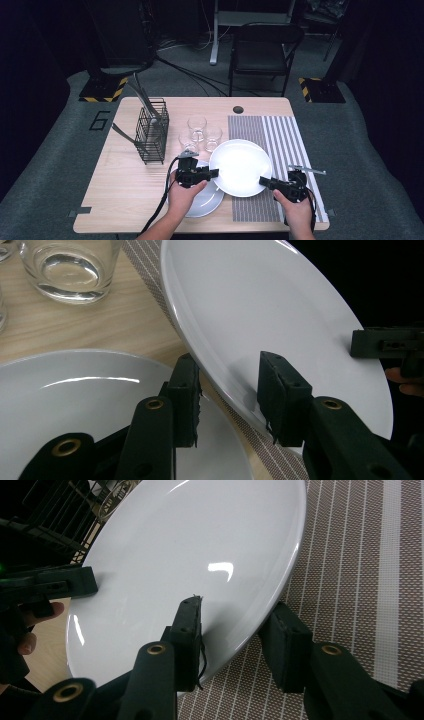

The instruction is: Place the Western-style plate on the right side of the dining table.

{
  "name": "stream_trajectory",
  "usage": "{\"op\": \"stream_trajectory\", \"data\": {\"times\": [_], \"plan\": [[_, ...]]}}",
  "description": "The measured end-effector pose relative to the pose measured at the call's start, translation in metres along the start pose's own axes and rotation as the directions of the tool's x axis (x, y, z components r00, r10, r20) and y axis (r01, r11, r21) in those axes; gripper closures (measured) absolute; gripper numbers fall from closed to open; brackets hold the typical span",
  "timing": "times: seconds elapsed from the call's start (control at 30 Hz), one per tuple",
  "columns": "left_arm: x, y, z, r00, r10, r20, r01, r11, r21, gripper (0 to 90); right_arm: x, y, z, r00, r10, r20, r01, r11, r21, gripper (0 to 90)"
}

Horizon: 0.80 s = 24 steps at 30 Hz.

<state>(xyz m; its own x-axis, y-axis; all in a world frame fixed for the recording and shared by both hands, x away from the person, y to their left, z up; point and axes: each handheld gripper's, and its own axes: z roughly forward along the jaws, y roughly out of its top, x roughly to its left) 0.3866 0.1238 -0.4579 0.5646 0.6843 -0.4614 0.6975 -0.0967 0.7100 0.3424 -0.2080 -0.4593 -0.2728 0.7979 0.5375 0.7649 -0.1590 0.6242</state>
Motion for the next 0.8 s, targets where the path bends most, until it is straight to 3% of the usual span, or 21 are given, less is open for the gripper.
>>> {"op": "stream_trajectory", "data": {"times": [0.8], "plan": [[-0.011,0.008,0.030,0.9998,-0.008,0.016,0.008,0.9998,-0.020,61.1,-0.020,0.006,-0.014,0.9991,0.020,0.038,-0.018,0.9985,-0.052,62.7]]}}
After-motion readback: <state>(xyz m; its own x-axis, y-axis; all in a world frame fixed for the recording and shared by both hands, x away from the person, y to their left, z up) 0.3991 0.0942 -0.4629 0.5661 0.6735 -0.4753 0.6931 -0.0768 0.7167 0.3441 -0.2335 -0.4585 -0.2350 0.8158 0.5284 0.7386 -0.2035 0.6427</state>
